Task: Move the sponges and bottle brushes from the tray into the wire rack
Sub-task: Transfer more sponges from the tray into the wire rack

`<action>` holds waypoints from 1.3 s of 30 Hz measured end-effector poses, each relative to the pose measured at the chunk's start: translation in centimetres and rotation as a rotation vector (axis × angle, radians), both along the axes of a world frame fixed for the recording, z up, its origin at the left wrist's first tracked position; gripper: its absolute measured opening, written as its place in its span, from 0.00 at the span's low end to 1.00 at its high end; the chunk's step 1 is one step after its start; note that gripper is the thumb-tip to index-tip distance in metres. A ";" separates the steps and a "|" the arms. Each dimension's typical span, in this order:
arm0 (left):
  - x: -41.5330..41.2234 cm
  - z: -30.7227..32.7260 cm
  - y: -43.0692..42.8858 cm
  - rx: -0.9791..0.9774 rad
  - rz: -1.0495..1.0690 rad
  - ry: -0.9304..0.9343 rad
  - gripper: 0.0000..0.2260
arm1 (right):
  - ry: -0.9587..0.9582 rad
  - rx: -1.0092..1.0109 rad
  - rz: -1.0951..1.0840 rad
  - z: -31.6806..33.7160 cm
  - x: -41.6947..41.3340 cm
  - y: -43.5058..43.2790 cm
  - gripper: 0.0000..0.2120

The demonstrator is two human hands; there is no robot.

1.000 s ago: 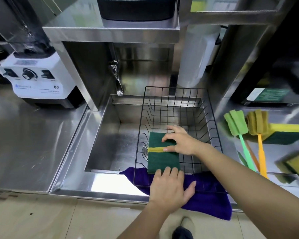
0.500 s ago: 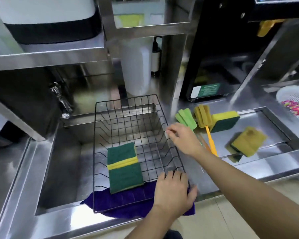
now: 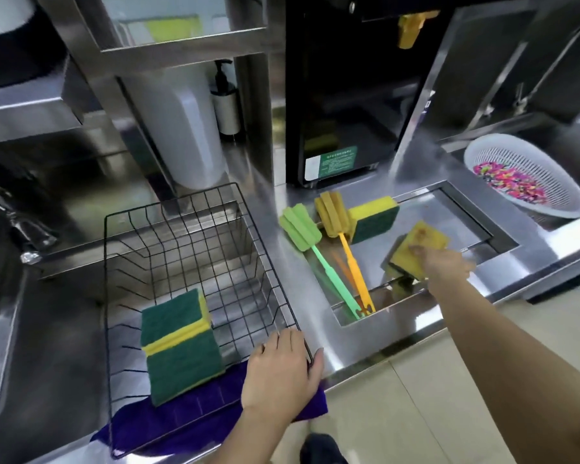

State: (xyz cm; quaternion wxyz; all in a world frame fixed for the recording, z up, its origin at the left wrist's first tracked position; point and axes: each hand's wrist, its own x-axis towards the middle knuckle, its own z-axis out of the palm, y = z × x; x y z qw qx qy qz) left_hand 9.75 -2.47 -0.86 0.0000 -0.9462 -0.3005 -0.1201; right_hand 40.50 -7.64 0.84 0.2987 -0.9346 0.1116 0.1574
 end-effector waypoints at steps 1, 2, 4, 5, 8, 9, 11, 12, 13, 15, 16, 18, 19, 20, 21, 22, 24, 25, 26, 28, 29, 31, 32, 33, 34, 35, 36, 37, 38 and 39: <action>0.0 0.1 0.0 -0.002 0.006 -0.001 0.18 | 0.026 -0.011 0.041 -0.5 0.2 -0.2 0.37; 0.0 0.1 -0.1 -0.005 0.012 -0.001 0.18 | 0.035 -0.011 0.081 -0.7 0.3 -0.2 0.35; 0.0 0.0 -0.1 -0.006 0.020 0.003 0.18 | 0.045 0.056 0.128 -0.6 0.1 0.2 0.33; -0.1 0.0 -0.1 -0.008 0.021 0.006 0.18 | 0.062 0.145 0.124 -0.4 0.1 0.4 0.31; -0.2 0.1 -0.1 -0.014 0.024 -0.001 0.19 | 0.195 0.439 0.032 0.0 -0.6 0.7 0.31; -0.3 0.2 -0.1 -0.021 0.024 -0.011 0.19 | 0.194 0.480 0.006 -0.1 -0.8 0.7 0.32; -0.4 0.4 -0.2 -0.037 0.031 -0.031 0.20 | 0.143 0.576 -0.029 0.6 -1.3 0.9 0.32; -0.5 0.5 -0.2 -0.042 0.037 -0.035 0.20 | 0.115 0.639 -0.048 1.3 -1.5 1.1 0.31; -0.6 0.6 -0.3 -0.044 0.043 -0.037 0.20 | 0.083 0.705 -0.064 2.3 -1.7 1.5 0.28; -0.9 0.6 -0.3 -0.043 0.050 -0.041 0.21 | 0.014 0.824 -0.052 4.6 -2.1 2.5 0.21; -1.2 0.6 -0.3 -0.040 0.056 -0.042 0.21 | -0.013 0.861 -0.034 5.8 -2.5 3.1 0.19; -1.9 0.5 -0.1 -0.029 0.077 -0.045 0.22 | -0.030 0.901 0.046 8.0 -3.7 4.4 0.17; -2.3 0.5 0.0 -0.025 0.091 -0.052 0.23 | -0.012 0.904 0.114 8.8 -4.4 5.1 0.16; -2.7 0.5 0.2 -0.025 0.107 -0.065 0.23 | 0.014 0.880 0.198 9.4 -5.2 5.8 0.17; -3.2 0.4 0.4 -0.029 0.128 -0.079 0.23 | 0.037 0.838 0.286 9.8 -6.2 6.5 0.18; -3.7 0.4 0.6 -0.030 0.152 -0.095 0.23 | 0.061 0.790 0.367 10.1 -7.2 7.3 0.17; -4.9 0.4 1.2 -0.021 0.204 -0.127 0.22 | 0.117 0.723 0.487 10.0 -9.4 8.9 0.13; -5.5 0.4 1.5 -0.014 0.227 -0.138 0.22 | 0.148 0.707 0.532 9.8 -10.4 9.7 0.12; -6.1 0.4 1.8 -0.006 0.250 -0.145 0.22 | 0.176 0.695 0.576 9.6 -11.7 10.4 0.12; -7.3 0.4 2.3 0.005 0.295 -0.155 0.21 | 0.208 0.655 0.685 8.9 -14.1 11.9 0.14; -7.9 0.4 2.5 0.005 0.318 -0.158 0.21 | 0.218 0.631 0.748 8.6 -15.3 12.7 0.15; -9.0 0.2 2.7 0.002 0.361 -0.164 0.21 | 0.264 0.625 0.848 7.9 -17.5 14.1 0.18; -9.5 0.2 2.8 0.000 0.379 -0.164 0.21 | 0.299 0.643 0.867 7.6 -18.4 14.9 0.19; -9.8 0.1 2.9 -0.003 0.392 -0.163 0.21 | 0.339 0.673 0.866 7.2 -19.3 15.6 0.20; -10.1 0.0 2.9 -0.005 0.400 -0.158 0.21 | 0.375 0.710 0.855 7.0 -20.1 16.2 0.21; -10.2 -0.1 2.9 -0.004 0.407 -0.153 0.21 | 0.408 0.747 0.847 6.7 -20.8 16.8 0.22; -10.2 -0.2 2.9 -0.002 0.412 -0.147 0.21 | 0.441 0.780 0.847 6.5 -21.5 17.3 0.22; -10.2 -0.2 2.9 -0.002 0.417 -0.143 0.21 | 0.476 0.812 0.849 6.2 -22.2 17.8 0.20; -10.2 -0.3 2.9 -0.001 0.421 -0.140 0.21 | 0.510 0.842 0.850 6.0 -22.9 18.2 0.16; -10.1 -0.3 2.9 0.001 0.424 -0.135 0.21 | 0.528 0.855 0.849 5.7 -23.5 18.6 0.11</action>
